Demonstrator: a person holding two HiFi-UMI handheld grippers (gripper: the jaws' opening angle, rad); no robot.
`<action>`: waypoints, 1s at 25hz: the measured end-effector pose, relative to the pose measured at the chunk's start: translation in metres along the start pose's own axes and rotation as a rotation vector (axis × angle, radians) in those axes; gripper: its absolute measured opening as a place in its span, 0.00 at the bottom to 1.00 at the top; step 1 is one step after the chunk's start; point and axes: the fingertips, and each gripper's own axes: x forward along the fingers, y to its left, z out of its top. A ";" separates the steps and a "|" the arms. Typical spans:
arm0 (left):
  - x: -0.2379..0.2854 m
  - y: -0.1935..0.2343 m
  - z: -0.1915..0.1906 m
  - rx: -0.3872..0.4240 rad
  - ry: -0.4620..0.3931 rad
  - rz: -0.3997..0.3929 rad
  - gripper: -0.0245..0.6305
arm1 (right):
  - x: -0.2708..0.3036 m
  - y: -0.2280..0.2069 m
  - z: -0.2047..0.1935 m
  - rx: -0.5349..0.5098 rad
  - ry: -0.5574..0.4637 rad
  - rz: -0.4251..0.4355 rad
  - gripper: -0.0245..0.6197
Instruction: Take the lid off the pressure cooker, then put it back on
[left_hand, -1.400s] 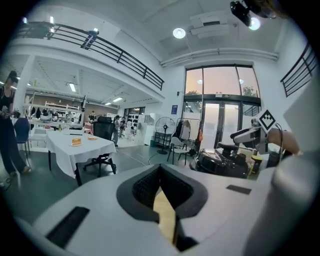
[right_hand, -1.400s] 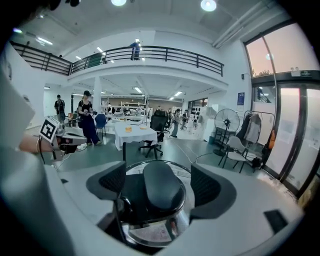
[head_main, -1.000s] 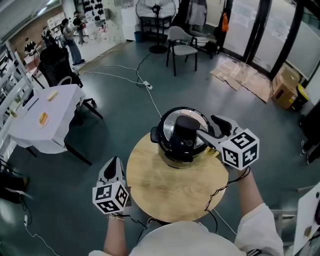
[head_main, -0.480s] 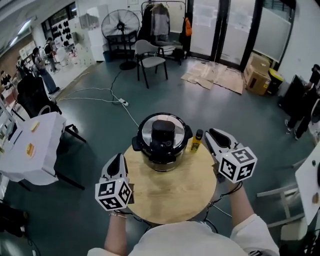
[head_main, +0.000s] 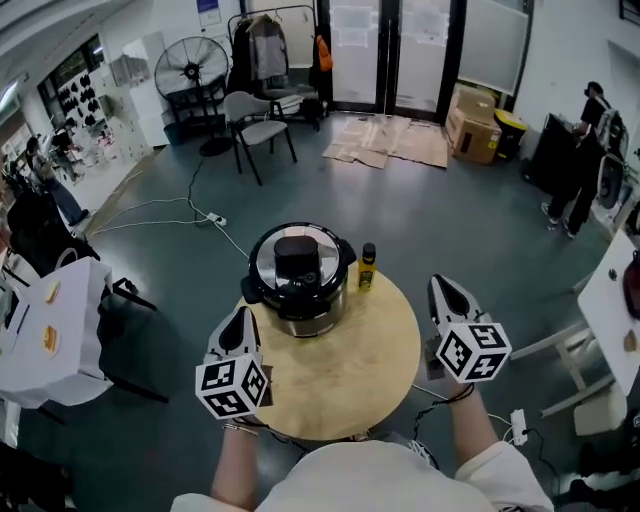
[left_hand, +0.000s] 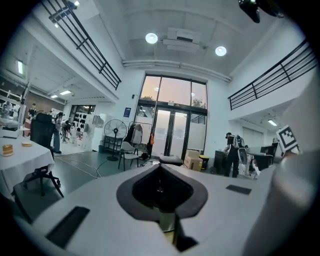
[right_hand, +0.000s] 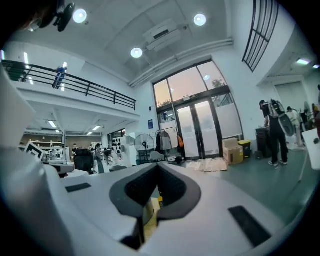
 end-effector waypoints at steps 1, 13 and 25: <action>-0.001 -0.003 -0.001 0.004 0.003 -0.010 0.03 | -0.009 -0.003 -0.004 0.012 -0.013 -0.027 0.04; -0.025 -0.010 -0.017 0.020 0.039 -0.052 0.03 | -0.060 0.016 -0.033 0.029 -0.044 -0.115 0.04; -0.040 -0.001 -0.019 -0.014 0.027 -0.020 0.03 | -0.059 0.037 -0.035 -0.071 -0.005 -0.107 0.04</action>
